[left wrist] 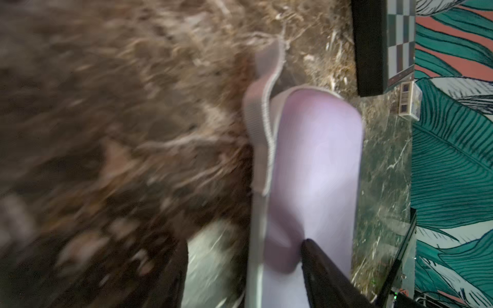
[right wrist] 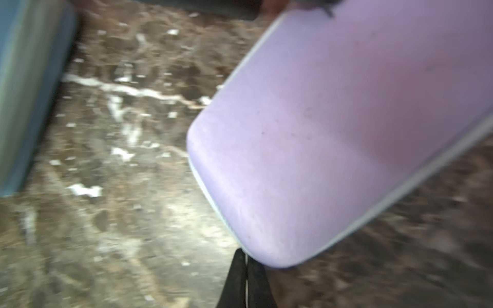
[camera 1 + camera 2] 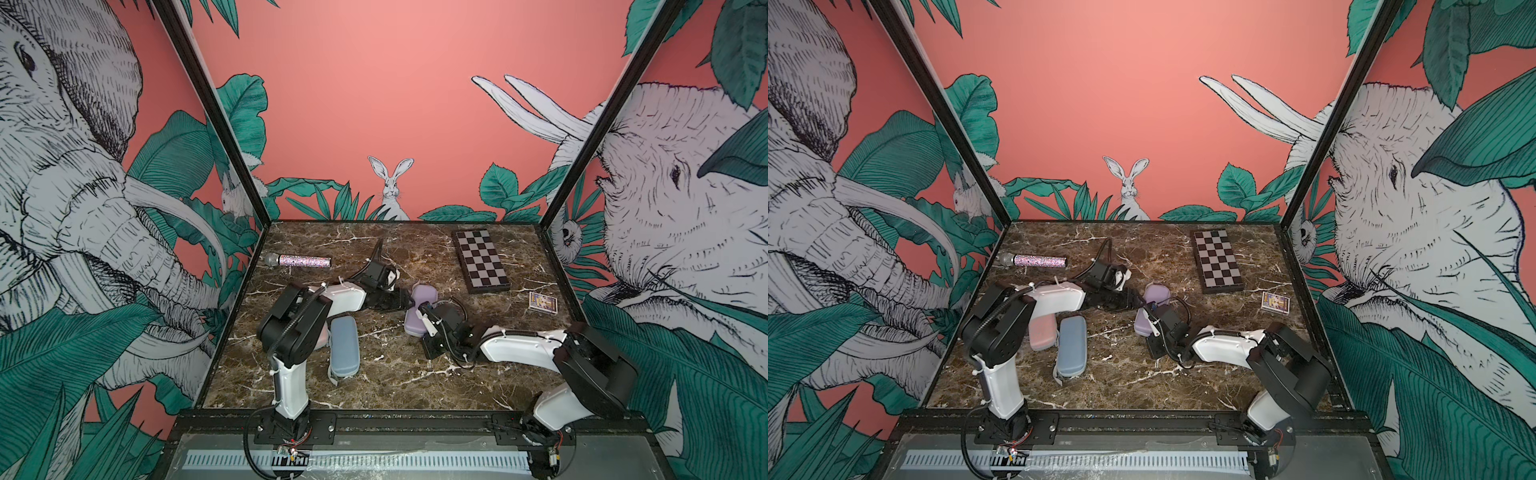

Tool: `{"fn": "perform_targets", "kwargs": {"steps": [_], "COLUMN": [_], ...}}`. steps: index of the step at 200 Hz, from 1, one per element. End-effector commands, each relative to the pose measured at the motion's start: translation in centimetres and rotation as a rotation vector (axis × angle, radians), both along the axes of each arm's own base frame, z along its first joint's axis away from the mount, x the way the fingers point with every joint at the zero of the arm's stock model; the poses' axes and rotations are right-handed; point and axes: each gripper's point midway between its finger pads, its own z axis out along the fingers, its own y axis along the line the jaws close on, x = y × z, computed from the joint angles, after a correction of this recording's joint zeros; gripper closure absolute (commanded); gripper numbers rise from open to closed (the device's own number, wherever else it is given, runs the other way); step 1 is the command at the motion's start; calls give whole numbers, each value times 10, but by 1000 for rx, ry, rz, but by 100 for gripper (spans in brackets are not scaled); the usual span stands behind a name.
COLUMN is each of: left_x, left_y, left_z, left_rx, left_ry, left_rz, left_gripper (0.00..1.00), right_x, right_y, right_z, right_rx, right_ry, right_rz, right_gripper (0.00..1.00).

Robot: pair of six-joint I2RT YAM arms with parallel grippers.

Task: Put umbrellas into zippered umbrella sleeves
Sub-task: Zip the zipper on the umbrella sleeve.

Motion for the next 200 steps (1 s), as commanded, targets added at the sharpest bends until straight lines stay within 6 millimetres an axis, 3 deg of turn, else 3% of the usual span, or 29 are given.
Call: {"fn": "perform_targets", "kwargs": {"steps": [1, 34, 68, 114, 160, 200], "left_x": [-24, -50, -47, -53, -45, -48], "left_y": [22, 35, 29, 19, 15, 11], "left_z": [15, -1, 5, -24, -12, -3], "left_rx": [-48, -106, -142, -190, -239, -319], "left_ry": [20, 58, 21, 74, 52, 78], "left_rz": [79, 211, 262, 333, 369, 407], "left_gripper": [27, 29, 29, 30, 31, 32], "right_x": [-2, 0, -1, 0, 0, 11], "right_y": [45, 62, 61, 68, 83, 75], "right_z": [26, 18, 15, 21, 54, 56], "right_rx": [150, 151, 144, 193, 383, 429], "right_ry": [32, 69, 77, 74, 107, 101], "right_rz": [32, 39, 39, 42, 18, -41], "right_gripper": [100, 100, 100, 100, 100, 100]}}
